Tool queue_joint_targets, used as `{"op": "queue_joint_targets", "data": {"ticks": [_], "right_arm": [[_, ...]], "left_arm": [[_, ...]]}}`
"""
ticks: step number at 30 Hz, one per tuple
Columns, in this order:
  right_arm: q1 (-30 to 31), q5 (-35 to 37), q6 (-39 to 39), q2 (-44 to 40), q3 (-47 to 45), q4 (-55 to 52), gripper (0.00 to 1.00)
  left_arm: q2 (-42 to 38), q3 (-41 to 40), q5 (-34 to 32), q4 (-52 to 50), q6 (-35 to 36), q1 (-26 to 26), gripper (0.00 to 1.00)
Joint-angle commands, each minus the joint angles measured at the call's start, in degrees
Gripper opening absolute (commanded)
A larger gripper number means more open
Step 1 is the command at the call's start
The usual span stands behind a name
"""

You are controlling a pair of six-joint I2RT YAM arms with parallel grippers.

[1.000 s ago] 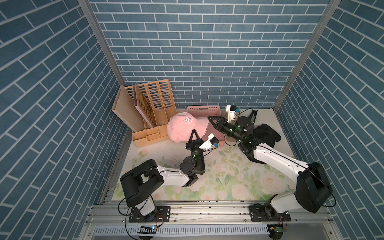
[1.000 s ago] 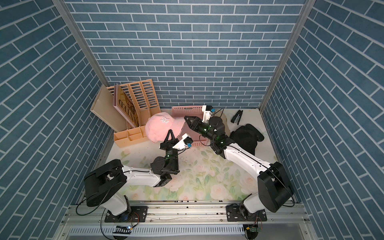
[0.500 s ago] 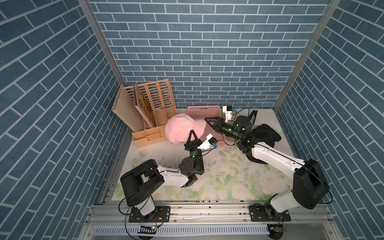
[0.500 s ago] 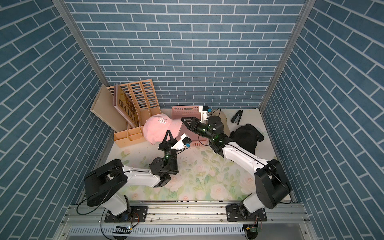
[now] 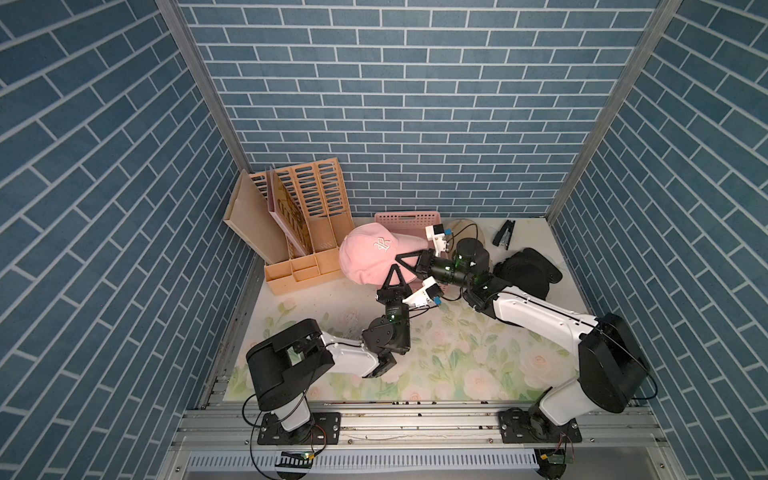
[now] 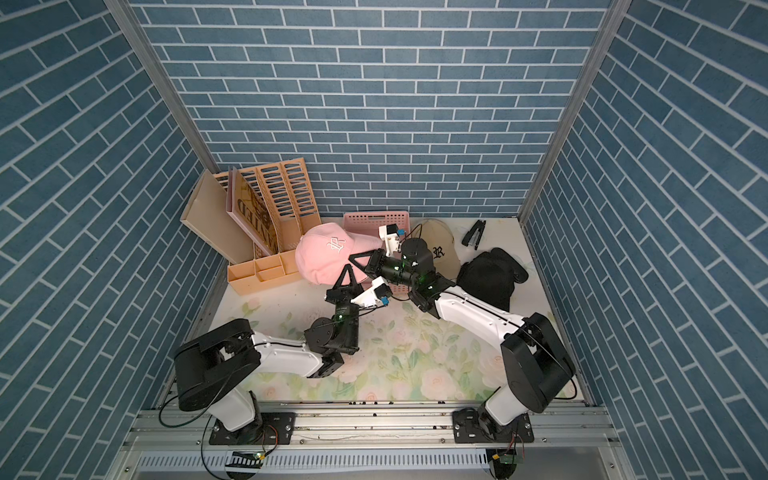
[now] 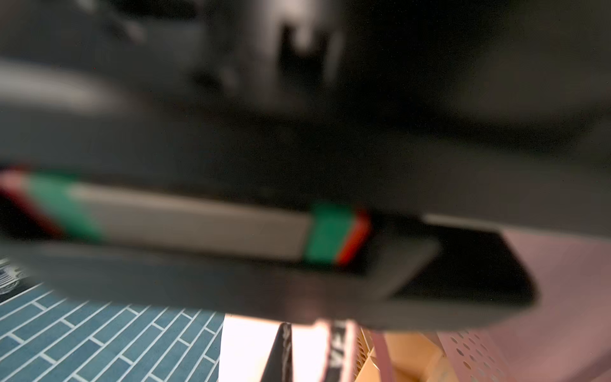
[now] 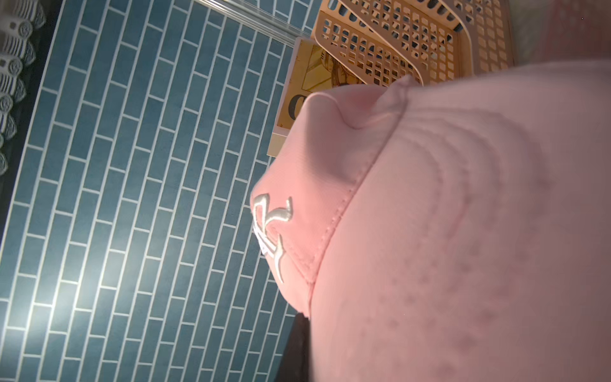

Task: Turn the baseball cap inside out
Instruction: Turn over the baseball cap.

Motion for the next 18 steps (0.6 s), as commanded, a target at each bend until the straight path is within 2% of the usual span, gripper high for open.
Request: {"op": "queue_joint_targets", "data": {"ticks": [1,2,3,6,7,8,10,12,13,18], "right_arm": [[0.85,-2.96,-6.29,1.13,0.24,1.83,0.00],[0.76,-3.33,-6.28,1.63,0.63,1.61,0.00],[0.67,-3.71,-6.30,2.01,1.15,1.46,0.00],[0.31,-3.76,-7.84,2.44,2.38,0.00,0.00],[-0.01,-3.24,-8.98,2.45,3.01,-1.31,0.00],[-0.45,-3.01,-10.05,2.64,3.65,-2.79,0.00],[-2.01,-3.57,-11.17,2.96,4.63,-3.93,0.00],[-3.73,-3.97,-11.88,2.88,5.29,-4.55,0.00],[-4.58,-4.02,-12.71,2.62,5.42,-5.23,0.00],[-7.66,-4.11,-16.16,0.61,4.75,-8.38,0.00]], "left_arm": [[-2.65,-0.07,2.24,2.58,-3.81,-1.62,0.00],[-2.65,-0.25,1.84,2.67,-4.21,-1.74,0.00],[-2.73,-0.32,1.39,2.67,-4.76,-1.79,0.09],[-4.37,-0.31,0.01,-0.44,-8.80,-2.48,0.50],[-6.28,0.41,-0.67,-7.15,-13.38,-2.73,0.64],[-8.61,1.35,-0.63,-16.75,-18.97,-2.91,0.72],[-15.45,4.80,4.34,-43.89,-36.11,-3.02,0.99],[-20.89,6.74,9.89,-55.81,-47.49,-2.66,1.00],[-23.33,6.53,11.66,-57.47,-50.61,-2.62,1.00],[-29.51,7.06,13.10,-63.53,-57.01,-2.50,1.00]]}}
